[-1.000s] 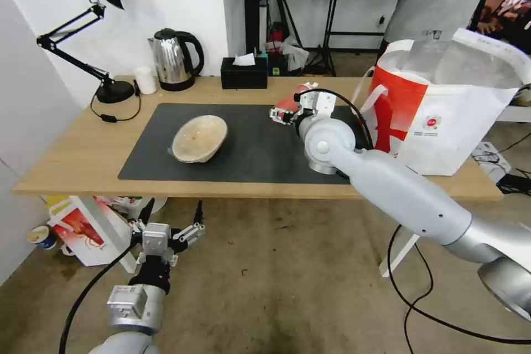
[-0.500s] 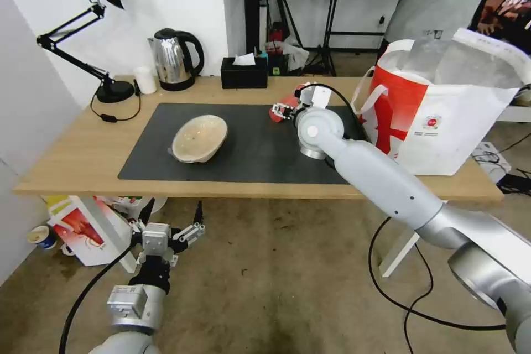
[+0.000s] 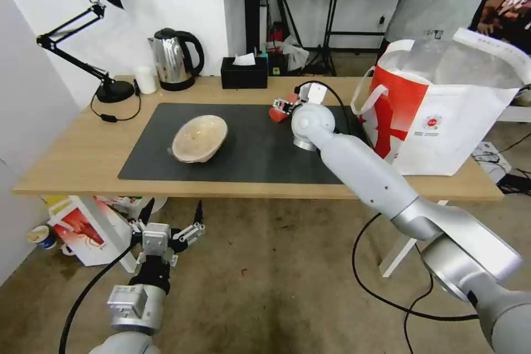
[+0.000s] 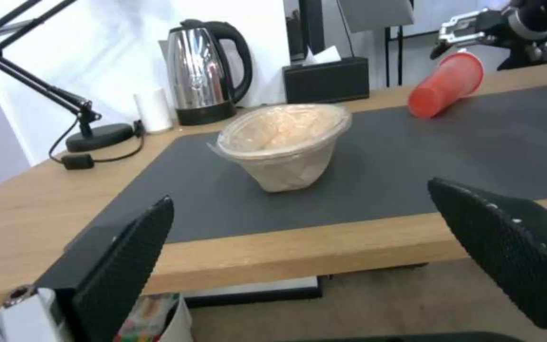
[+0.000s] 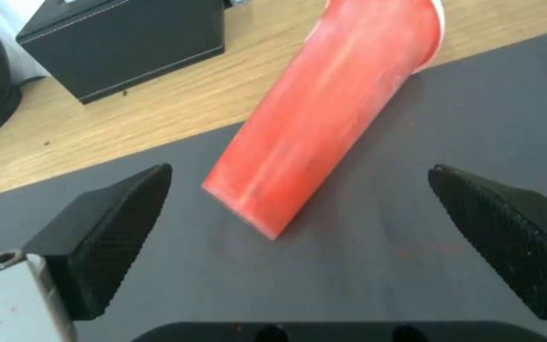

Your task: Pick up the trash from the table and place it into the takeout bag.

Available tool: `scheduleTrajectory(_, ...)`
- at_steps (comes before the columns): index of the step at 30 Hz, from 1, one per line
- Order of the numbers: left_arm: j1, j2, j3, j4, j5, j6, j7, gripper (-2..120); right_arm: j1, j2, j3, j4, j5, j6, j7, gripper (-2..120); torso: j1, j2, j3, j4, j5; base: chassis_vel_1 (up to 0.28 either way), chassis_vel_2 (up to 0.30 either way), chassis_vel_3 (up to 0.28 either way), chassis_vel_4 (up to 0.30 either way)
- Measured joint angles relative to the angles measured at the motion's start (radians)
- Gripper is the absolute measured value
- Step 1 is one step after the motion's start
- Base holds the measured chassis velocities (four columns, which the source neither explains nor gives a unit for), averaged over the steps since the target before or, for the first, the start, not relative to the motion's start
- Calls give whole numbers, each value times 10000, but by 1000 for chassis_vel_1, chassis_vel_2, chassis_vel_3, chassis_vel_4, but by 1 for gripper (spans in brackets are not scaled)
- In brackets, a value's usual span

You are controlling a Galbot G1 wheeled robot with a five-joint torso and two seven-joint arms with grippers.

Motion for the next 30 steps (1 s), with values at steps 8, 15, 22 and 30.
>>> scheduleTrajectory(8, 0, 0, 0, 0, 0, 0, 0, 100, 105, 275, 92, -342, -100, 7, -53, 100, 0, 0, 0, 0, -1, 0, 0, 0, 0)
scheduleTrajectory(15, 0, 0, 0, 0, 0, 0, 0, 100, 143, 483, 302, -727, -338, 73, -206, 100, 0, 0, 0, 0, 1, 0, 0, 0, 0)
scheduleTrajectory(22, 0, 0, 0, 0, 0, 0, 0, 100, 214, 790, 569, -1283, -647, 157, -478, 100, -1, 0, 0, 1, 0, 0, 0, 0, 0)
scheduleTrajectory(30, 0, 0, 0, 0, 0, 0, 0, 100, 287, 1140, 741, -1757, -947, 196, -720, 100, -2, 1, 0, 1, -1, 0, 0, 0, 0)
